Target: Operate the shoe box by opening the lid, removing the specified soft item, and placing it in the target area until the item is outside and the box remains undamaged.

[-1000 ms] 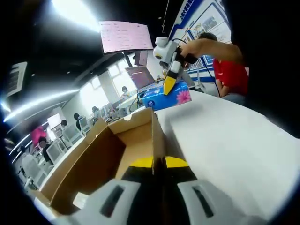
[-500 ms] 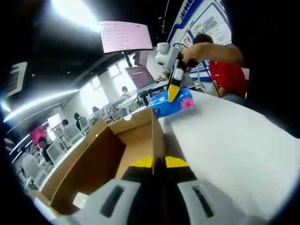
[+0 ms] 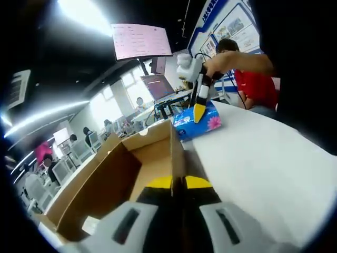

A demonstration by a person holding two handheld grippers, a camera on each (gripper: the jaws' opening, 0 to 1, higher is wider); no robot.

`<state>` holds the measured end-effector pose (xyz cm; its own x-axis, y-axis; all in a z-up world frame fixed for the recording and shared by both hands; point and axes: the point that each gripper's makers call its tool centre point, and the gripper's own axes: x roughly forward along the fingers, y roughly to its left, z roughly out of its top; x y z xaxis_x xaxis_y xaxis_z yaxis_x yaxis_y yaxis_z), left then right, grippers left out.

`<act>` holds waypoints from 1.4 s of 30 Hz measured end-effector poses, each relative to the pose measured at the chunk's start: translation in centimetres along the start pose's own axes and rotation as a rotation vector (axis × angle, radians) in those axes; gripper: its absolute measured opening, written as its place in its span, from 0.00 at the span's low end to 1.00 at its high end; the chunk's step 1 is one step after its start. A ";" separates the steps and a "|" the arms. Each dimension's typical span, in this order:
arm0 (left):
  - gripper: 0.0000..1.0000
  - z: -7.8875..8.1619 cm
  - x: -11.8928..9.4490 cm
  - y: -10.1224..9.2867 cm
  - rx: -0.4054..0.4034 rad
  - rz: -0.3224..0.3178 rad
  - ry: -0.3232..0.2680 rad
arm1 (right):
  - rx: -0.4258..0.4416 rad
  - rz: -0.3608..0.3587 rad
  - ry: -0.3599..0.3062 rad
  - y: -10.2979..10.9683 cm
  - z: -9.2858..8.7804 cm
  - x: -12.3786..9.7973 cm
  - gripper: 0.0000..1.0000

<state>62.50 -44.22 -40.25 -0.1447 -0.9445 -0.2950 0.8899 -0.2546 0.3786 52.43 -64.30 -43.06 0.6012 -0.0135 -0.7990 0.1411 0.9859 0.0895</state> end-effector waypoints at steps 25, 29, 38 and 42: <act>0.06 0.0 0.0 -0.1 0.003 0.001 0.000 | -0.028 -0.010 -0.006 -0.4 0.1 0.1 0.70; 0.06 0.0 0.0 -0.1 0.002 0.001 0.000 | -0.040 -0.043 -0.026 -0.7 0.9 -0.9 0.70; 0.06 0.0 0.0 -0.1 0.003 0.001 0.000 | -0.145 -0.115 0.035 0.4 0.8 -1.2 0.70; 0.06 0.0 -0.1 -0.1 0.004 0.001 0.000 | -0.191 -0.171 0.094 -0.5 -0.2 -0.6 0.67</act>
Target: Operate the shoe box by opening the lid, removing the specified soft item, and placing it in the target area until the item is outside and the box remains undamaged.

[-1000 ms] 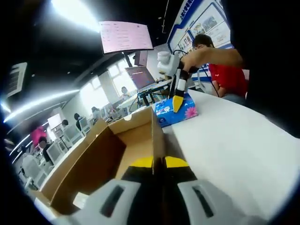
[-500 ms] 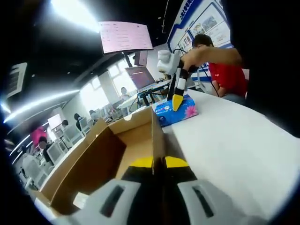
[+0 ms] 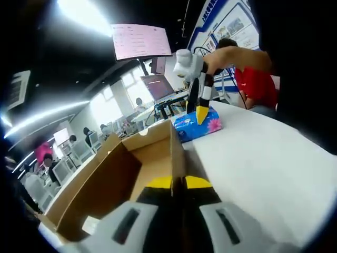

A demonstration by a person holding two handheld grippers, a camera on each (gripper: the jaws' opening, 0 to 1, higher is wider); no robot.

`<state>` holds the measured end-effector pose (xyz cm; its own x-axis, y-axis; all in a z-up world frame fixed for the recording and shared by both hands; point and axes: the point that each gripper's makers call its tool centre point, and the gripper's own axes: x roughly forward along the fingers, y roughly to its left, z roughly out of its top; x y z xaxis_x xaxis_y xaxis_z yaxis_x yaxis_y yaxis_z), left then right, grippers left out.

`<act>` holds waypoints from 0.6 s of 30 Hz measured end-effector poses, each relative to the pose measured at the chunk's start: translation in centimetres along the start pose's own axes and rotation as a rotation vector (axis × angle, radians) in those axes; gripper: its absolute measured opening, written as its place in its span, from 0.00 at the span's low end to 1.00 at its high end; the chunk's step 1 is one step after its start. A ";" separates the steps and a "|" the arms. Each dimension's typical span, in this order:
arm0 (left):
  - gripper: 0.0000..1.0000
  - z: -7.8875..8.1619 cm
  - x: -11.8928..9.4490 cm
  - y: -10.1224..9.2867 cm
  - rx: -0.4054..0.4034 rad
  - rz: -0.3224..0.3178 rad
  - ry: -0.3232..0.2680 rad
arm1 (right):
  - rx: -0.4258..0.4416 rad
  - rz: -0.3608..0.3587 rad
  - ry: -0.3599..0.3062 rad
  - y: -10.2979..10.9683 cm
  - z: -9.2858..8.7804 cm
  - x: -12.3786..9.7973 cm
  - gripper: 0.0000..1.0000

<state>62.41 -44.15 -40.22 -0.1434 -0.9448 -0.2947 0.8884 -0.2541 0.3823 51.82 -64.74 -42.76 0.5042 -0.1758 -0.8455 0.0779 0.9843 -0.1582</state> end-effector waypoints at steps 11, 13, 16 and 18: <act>0.06 0.0 0.0 0.0 0.000 0.000 0.000 | -0.063 0.069 0.030 0.1 0.0 -0.1 0.65; 0.06 0.0 0.0 0.0 -0.001 0.000 0.000 | -0.086 0.085 0.043 0.1 0.0 0.0 0.65; 0.06 0.0 0.0 0.0 0.001 0.000 0.000 | -0.110 0.097 0.051 0.0 0.1 0.0 0.64; 0.06 0.0 0.0 0.0 0.000 0.000 0.000 | -0.120 0.108 0.049 0.0 0.0 0.1 0.64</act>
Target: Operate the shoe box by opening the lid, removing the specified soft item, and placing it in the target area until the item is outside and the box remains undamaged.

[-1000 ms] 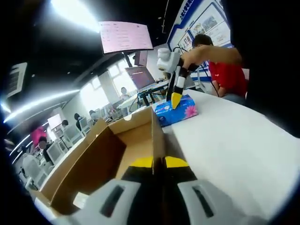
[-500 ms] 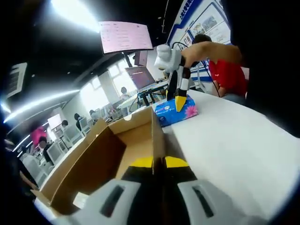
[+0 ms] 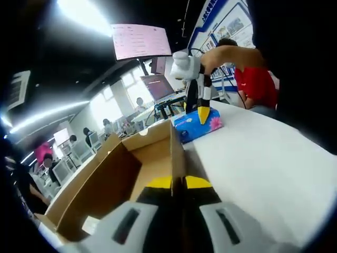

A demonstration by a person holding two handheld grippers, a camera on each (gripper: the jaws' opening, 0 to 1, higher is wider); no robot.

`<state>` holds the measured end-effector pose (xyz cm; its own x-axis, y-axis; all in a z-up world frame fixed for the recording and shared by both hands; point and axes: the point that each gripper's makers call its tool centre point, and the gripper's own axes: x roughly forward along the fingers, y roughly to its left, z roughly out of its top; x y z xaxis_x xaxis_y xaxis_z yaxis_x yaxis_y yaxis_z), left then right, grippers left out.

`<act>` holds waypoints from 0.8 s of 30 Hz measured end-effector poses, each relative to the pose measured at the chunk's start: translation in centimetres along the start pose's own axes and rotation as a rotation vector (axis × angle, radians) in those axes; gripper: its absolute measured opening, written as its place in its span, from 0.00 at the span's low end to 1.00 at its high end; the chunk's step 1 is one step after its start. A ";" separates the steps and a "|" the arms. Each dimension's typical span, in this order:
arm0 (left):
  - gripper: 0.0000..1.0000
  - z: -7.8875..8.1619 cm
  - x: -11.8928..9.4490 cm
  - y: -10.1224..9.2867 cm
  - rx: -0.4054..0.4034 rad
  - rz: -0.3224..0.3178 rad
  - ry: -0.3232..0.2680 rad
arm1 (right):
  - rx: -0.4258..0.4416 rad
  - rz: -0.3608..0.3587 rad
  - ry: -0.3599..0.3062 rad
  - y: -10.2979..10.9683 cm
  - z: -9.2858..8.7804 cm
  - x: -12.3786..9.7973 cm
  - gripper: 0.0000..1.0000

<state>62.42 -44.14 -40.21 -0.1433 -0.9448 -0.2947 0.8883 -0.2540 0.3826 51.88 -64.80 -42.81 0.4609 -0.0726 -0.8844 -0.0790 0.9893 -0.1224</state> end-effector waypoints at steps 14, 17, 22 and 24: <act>0.06 0.0 0.0 0.0 0.002 0.000 0.000 | -0.256 0.121 0.132 -0.1 -0.8 0.1 0.65; 0.06 0.0 0.0 0.0 0.002 0.000 0.000 | -0.289 0.149 0.165 -0.4 -1.2 0.1 0.66; 0.06 0.0 0.0 0.0 0.003 0.001 0.000 | -0.420 0.191 0.217 -0.4 -1.5 0.1 0.66; 0.06 0.0 0.0 0.0 0.003 0.001 0.000 | -0.452 0.200 0.233 -0.5 -1.6 0.0 0.66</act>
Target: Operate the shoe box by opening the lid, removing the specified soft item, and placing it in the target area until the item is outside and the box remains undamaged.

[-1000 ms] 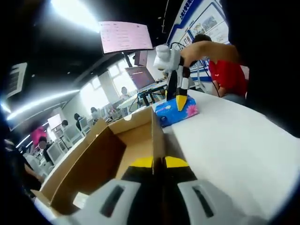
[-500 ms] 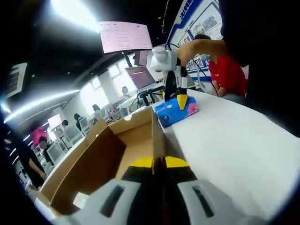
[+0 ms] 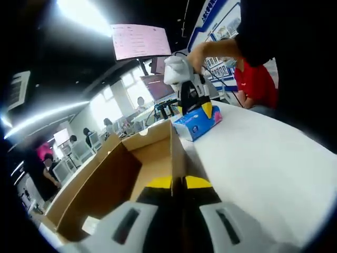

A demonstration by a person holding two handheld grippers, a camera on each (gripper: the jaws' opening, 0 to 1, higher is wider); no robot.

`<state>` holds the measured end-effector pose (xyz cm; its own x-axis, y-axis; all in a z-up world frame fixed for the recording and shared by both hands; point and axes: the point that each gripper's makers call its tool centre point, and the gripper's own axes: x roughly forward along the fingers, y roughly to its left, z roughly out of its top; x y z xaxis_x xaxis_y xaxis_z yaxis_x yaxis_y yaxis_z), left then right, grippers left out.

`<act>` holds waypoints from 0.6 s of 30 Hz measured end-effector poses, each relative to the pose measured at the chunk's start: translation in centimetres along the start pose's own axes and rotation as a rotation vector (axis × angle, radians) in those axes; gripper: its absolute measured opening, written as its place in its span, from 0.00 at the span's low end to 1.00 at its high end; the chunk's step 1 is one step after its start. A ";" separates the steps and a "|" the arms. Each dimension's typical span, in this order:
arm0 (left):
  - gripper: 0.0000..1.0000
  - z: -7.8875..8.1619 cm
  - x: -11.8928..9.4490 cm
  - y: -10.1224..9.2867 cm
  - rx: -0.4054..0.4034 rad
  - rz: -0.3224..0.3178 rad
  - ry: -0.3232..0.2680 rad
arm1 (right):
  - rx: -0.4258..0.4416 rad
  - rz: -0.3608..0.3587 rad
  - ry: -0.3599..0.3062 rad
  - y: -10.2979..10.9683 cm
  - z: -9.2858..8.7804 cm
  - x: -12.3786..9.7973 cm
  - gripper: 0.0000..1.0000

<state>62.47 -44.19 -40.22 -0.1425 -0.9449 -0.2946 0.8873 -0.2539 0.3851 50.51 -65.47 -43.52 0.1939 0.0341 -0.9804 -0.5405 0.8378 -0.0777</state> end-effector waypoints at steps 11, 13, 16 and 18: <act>0.06 0.0 0.1 0.1 0.002 0.000 0.000 | -0.219 0.052 0.079 -0.4 -0.7 0.0 0.67; 0.06 0.0 0.1 0.1 0.002 0.000 0.000 | -0.255 0.055 0.098 -0.6 -0.9 0.1 0.67; 0.06 0.0 0.2 0.1 0.003 0.000 0.000 | -0.354 0.053 0.133 -0.8 -1.1 0.1 0.68; 0.06 0.0 0.2 0.1 0.002 0.000 0.000 | -0.413 0.052 0.145 -0.9 -1.1 0.2 0.68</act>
<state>62.50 -44.37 -40.22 -0.1425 -0.9449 -0.2948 0.8862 -0.2544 0.3871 50.09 -66.82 -43.81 0.0563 -0.0311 -0.9979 -0.8340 0.5481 -0.0641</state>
